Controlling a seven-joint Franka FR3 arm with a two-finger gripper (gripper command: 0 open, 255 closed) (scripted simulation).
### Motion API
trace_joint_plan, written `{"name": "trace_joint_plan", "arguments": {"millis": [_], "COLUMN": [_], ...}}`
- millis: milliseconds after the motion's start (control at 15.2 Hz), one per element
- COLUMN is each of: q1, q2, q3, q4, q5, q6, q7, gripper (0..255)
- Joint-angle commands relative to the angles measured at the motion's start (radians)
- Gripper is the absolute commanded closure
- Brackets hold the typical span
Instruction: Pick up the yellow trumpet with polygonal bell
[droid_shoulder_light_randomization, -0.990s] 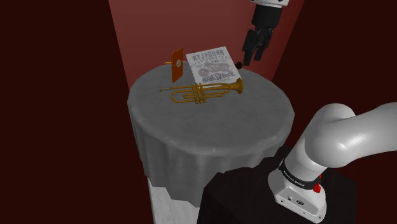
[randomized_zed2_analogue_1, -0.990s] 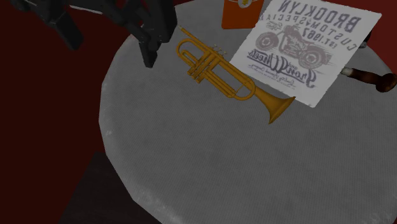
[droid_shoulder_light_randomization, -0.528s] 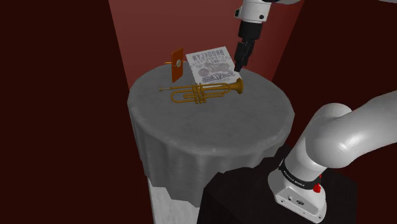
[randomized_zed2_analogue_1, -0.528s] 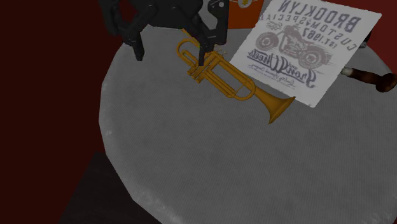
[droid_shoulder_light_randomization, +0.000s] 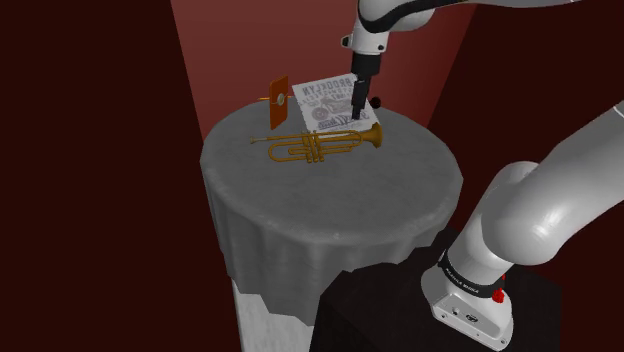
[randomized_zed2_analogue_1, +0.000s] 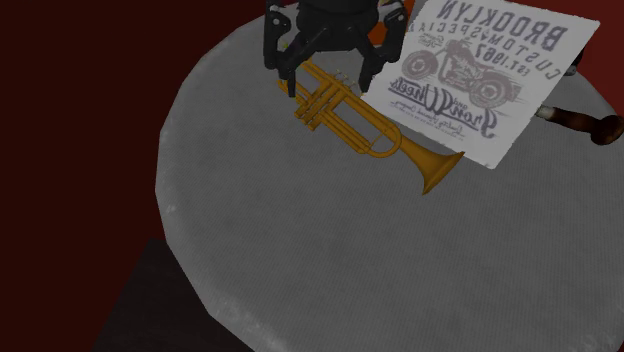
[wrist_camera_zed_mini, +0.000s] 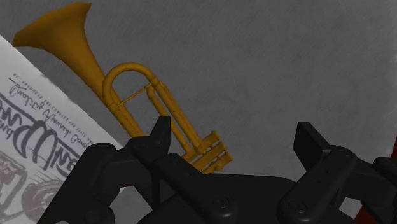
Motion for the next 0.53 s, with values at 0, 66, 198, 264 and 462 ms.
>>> {"name": "trace_joint_plan", "arguments": {"millis": [0,66,198,264,462], "q1": [0.009,0.012,0.017,0.018,0.018], "q2": [0.077,0.118,0.199,0.240,0.364], "q3": [-0.017,-0.025,-0.037,-0.042,-0.048], "q4": [0.030,0.051,0.096,0.121,0.202], "q5": [0.004,0.008,0.019,0.026,0.048], "q6": [0.039,0.053,0.080,0.091,0.120], "q7": [-0.067,-0.100,-0.166,-0.199,-0.294], "gripper": [0,0,0,0,0]}}
